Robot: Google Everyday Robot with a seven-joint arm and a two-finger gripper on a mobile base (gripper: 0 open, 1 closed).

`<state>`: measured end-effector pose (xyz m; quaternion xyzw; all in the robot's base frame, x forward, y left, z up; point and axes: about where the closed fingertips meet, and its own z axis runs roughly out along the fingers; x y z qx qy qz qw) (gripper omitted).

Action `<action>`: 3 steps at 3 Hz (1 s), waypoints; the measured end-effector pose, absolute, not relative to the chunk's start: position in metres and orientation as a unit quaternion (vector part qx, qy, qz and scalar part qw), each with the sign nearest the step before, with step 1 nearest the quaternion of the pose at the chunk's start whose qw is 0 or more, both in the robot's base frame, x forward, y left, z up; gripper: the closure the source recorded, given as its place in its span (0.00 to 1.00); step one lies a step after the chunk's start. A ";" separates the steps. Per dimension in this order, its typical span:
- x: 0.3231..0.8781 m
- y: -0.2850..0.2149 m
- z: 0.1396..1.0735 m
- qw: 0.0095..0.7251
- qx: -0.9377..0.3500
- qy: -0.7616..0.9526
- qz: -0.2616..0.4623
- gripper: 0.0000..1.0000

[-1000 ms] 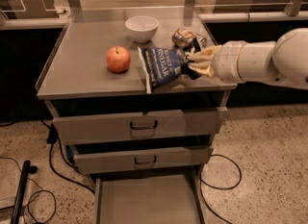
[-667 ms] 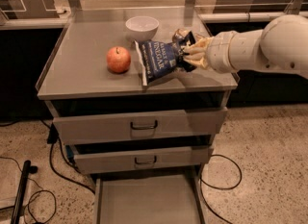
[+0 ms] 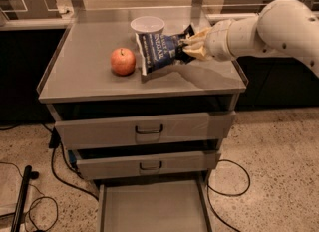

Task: Pick blue chip bag from bottom drawer and place on counter

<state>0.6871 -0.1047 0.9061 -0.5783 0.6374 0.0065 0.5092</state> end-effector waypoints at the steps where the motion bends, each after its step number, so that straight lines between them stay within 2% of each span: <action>1: 0.695 -0.102 0.888 0.496 -0.578 0.647 0.028 1.00; 2: 0.693 -0.109 0.866 0.478 -0.578 0.660 0.042 0.98; 3: 0.693 -0.109 0.866 0.478 -0.578 0.660 0.042 0.68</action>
Offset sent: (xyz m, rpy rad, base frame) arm 0.0030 -0.0178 -0.0622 0.0066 0.1587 0.0013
